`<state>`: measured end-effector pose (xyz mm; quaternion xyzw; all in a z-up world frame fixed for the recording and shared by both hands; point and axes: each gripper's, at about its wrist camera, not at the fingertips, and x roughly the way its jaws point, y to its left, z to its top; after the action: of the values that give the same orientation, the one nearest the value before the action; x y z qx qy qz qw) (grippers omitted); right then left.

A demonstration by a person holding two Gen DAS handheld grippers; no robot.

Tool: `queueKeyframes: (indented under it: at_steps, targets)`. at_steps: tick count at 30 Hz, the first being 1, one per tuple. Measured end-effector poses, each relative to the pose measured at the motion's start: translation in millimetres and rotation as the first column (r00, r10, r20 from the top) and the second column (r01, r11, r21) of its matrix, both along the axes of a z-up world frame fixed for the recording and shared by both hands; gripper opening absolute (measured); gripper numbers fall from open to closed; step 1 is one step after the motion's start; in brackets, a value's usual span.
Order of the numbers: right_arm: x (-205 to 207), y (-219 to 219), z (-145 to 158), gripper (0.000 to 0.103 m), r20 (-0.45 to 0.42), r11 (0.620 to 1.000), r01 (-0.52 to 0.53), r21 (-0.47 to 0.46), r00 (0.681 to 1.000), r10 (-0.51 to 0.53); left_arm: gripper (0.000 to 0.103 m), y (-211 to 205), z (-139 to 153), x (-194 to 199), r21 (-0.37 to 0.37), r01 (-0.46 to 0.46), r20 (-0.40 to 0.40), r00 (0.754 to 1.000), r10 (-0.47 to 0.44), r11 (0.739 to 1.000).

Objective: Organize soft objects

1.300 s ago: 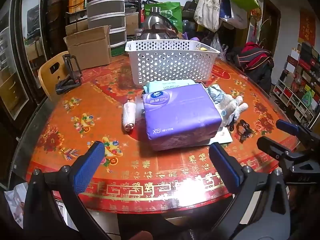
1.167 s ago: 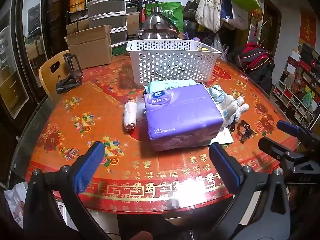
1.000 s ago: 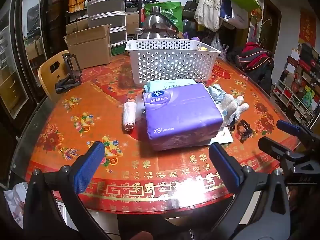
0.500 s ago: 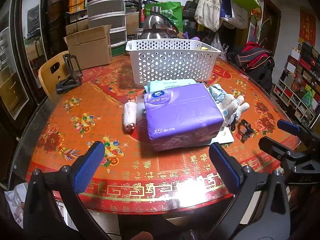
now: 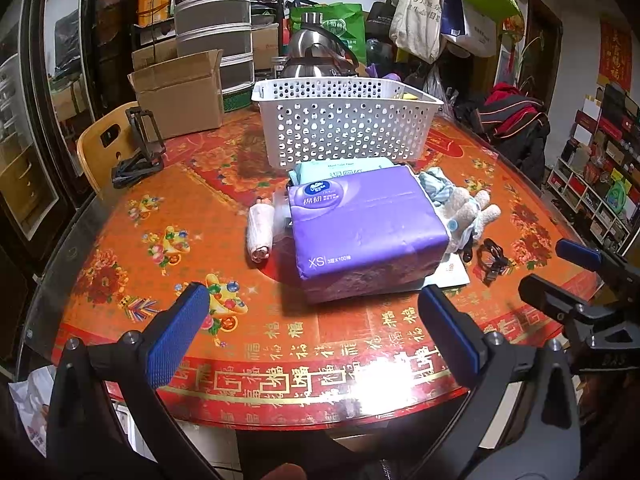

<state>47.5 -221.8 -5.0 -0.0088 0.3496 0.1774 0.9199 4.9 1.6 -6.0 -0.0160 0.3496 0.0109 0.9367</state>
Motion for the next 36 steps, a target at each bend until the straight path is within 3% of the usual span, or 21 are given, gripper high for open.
queueKeyframes:
  at_steps: [36]
  targets:
    - [-0.2, 1.4, -2.8, 0.103, -0.009, 1.000, -0.002, -0.004, 1.000, 0.002, 0.103, 0.7, -2.2, 1.8, -0.016, 0.008, -0.003, 1.000, -0.008, 1.000]
